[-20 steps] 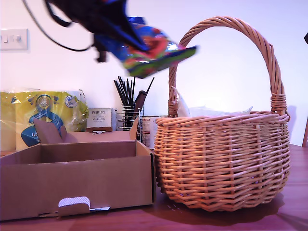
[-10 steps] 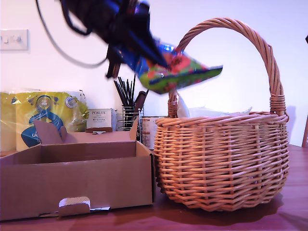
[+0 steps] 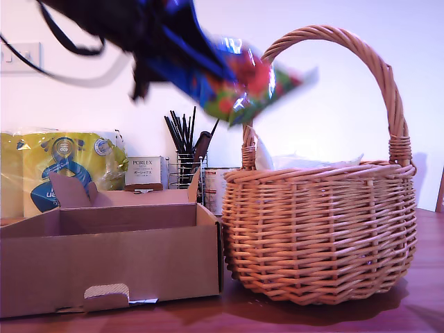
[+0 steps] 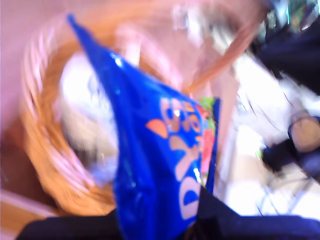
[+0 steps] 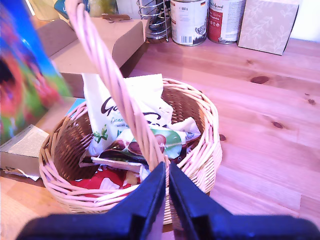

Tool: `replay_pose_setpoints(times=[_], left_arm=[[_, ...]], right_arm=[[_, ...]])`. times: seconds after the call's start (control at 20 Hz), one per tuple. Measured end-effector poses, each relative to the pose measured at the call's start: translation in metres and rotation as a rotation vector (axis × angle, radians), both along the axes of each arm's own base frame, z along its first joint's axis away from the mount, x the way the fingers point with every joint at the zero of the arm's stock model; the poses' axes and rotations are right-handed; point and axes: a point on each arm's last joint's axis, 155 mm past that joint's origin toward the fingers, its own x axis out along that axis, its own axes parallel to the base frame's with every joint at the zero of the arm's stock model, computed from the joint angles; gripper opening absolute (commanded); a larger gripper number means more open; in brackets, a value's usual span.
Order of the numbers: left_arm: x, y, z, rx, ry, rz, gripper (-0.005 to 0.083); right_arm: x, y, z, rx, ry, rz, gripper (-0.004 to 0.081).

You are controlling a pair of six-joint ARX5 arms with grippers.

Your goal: Move the bags of Easter eggs from the cardboard box on the left into the woven basket on the right side.

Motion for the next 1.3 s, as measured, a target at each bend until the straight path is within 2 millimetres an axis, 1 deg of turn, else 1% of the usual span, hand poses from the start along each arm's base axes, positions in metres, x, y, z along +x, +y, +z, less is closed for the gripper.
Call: replay_pose_setpoints(times=[0.05,0.1,0.25,0.3,0.35,0.4,0.55,0.6,0.75,0.85,0.95,1.15,1.3], left_arm=[[0.002,0.002,0.004,-0.040,-0.002,0.050,0.0026],[0.003,0.005,0.001,-0.064,-0.006,0.095,0.0026],[0.000,0.009,-0.032,-0.082,0.005,0.198,0.0026],[-0.004,0.005,-0.041,-0.097,0.027,0.224,0.0026],[-0.008,0.000,-0.043,-0.123,0.018,0.240,0.0026],[-0.012,-0.007,-0.040,-0.155,0.005,0.255,0.0026],[-0.013,-0.023,-0.017,-0.222,-0.067,0.325,0.0026],[-0.014,-0.025,-0.013,-0.228,-0.087,0.345,0.0026],[-0.003,-0.022,-0.011,-0.216,-0.141,0.455,0.0026],[0.002,-0.027,-0.006,-0.253,-0.164,0.465,0.0025],[0.009,-0.035,-0.011,-0.277,-0.168,0.469,0.0024],[0.016,-0.044,-0.041,-0.255,-0.114,0.487,0.0024],[0.016,-0.055,-0.045,-0.263,-0.106,0.458,0.0024]], right_arm=[[0.000,0.000,0.000,0.000,0.000,0.000,-0.0012],[0.000,0.000,0.000,0.000,0.000,0.000,-0.0012],[0.000,0.000,0.000,0.000,0.001,0.000,-0.0012],[0.000,0.000,0.000,-0.001,0.001,0.000,-0.0012],[0.000,0.000,-0.001,-0.002,0.003,0.000,-0.0012],[-0.001,0.000,-0.002,-0.003,0.007,0.000,-0.0012],[-0.001,0.000,-0.002,-0.004,0.010,0.000,-0.0012],[-0.001,0.000,-0.002,-0.004,0.010,0.000,-0.0012],[-0.001,0.000,-0.002,-0.004,0.010,0.001,-0.0012],[-0.001,0.000,-0.002,-0.003,0.010,0.003,-0.0012],[-0.001,0.000,-0.002,-0.002,0.011,0.004,-0.0012],[-0.002,0.001,-0.002,-0.001,0.011,0.007,-0.0012],[-0.002,0.001,-0.002,0.000,0.011,0.007,-0.0012]])
